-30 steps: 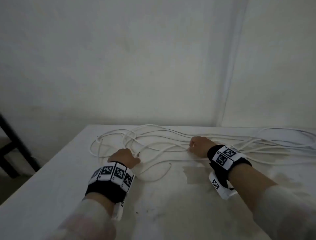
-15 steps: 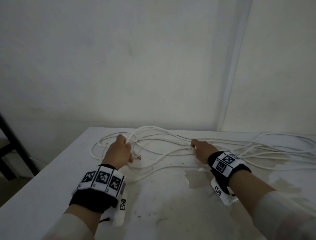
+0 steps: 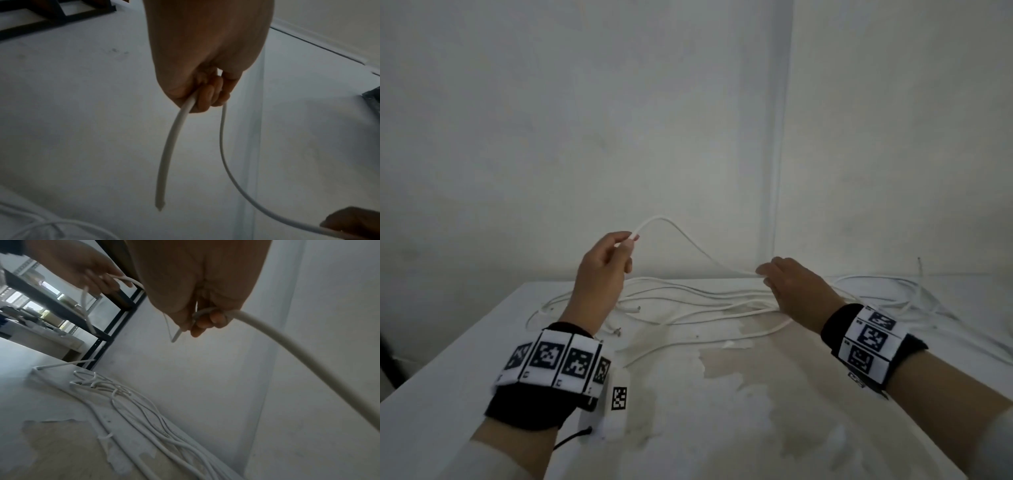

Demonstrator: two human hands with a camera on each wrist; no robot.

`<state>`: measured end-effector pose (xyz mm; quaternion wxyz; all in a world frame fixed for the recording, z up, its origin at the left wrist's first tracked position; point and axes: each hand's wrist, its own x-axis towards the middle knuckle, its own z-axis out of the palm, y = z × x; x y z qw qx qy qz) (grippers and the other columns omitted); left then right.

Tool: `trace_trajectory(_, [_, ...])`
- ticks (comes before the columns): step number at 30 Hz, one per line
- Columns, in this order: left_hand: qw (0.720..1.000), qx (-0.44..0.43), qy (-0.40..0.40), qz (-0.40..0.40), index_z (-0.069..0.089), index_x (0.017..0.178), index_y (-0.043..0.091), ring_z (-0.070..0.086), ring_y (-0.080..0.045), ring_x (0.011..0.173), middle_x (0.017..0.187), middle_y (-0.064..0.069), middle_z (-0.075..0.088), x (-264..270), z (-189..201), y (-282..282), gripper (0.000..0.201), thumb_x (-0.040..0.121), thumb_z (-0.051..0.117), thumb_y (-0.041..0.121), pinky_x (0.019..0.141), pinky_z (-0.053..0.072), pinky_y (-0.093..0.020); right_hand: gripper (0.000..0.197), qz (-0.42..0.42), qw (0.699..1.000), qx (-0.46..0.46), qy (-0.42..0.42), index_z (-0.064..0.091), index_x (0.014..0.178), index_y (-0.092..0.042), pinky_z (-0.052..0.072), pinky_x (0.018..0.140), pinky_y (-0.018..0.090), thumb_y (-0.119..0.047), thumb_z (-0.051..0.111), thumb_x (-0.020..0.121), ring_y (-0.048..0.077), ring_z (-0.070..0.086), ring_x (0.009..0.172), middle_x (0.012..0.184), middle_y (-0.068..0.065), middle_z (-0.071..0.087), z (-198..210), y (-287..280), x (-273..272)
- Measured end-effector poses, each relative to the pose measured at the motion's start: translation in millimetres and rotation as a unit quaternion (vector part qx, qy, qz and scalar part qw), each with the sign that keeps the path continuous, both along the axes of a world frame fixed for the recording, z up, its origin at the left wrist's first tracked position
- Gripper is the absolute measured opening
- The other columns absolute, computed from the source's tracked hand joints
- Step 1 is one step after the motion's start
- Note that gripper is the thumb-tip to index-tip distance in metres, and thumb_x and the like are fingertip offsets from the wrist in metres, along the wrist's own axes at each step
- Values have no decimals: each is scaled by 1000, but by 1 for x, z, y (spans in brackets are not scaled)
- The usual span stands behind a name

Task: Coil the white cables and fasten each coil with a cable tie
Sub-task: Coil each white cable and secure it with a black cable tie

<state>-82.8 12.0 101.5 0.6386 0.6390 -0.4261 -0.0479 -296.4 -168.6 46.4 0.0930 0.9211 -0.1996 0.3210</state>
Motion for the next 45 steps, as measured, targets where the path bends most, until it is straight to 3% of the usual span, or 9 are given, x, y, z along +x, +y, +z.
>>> trace_trajectory(7, [989,106,-74,-79,62,96,29,37,-4,46,62,2,46,-46,-15,-24,29,96,39,12,48,31,-16,18,100,990,-101,26,57,77,-12,17,58,26,4,62,71,16,31,66,72,6,53,12,38,-27])
trace_trajectory(15, [978,154,-65,-127,63,78,18,43,5,38,47,15,53,-60,-20,-25,16,92,55,16,46,33,-8,26,169,985,-46,-2,66,89,-17,30,56,29,-29,42,91,20,47,58,68,3,52,23,65,-34])
trace_trajectory(19, [971,190,-31,-143,64,72,14,31,-3,35,38,11,38,-66,-23,-23,32,93,49,32,43,27,-16,33,173,981,77,-29,65,85,-10,35,57,26,-30,39,89,14,45,59,71,-1,48,30,69,-29])
trace_trajectory(23, [958,221,0,-182,72,80,13,40,-10,47,50,5,48,-81,-22,-18,52,92,35,48,50,30,-20,35,148,978,135,-50,63,88,-8,31,65,22,-32,37,91,3,36,68,77,-9,44,32,66,-19])
trace_trajectory(29, [950,215,-94,-203,69,80,26,42,0,50,50,13,50,-84,-19,-10,24,92,50,33,49,31,-9,14,122,957,250,-78,60,88,-3,34,68,16,-12,51,93,20,50,75,82,0,51,38,46,-21])
trace_trajectory(36, [959,182,-69,-208,68,76,19,36,0,40,41,13,39,-87,-17,-12,24,93,51,21,46,28,-10,14,87,949,295,-72,64,90,-6,35,67,11,-14,53,92,14,49,73,80,-1,55,41,28,-21])
trace_trajectory(38, [959,179,-66,-209,68,78,18,38,2,41,43,16,42,-85,-18,-12,25,95,48,20,46,30,-9,17,86,948,298,-65,65,98,-6,38,72,16,-15,51,93,19,54,81,90,4,61,40,28,-22])
trace_trajectory(42, [960,173,-23,-218,68,84,14,41,4,40,43,19,46,-85,-16,-11,24,94,48,21,45,31,-7,38,135,935,326,-22,48,130,-33,38,88,15,-38,48,93,6,52,99,110,-18,53,43,48,-25])
trace_trajectory(45, [957,173,0,-231,71,81,20,31,-2,43,47,14,40,-86,-17,-9,24,92,51,27,46,27,-13,31,152,951,269,-10,61,99,-26,39,69,20,-49,43,89,1,50,73,86,-12,59,41,61,-18])
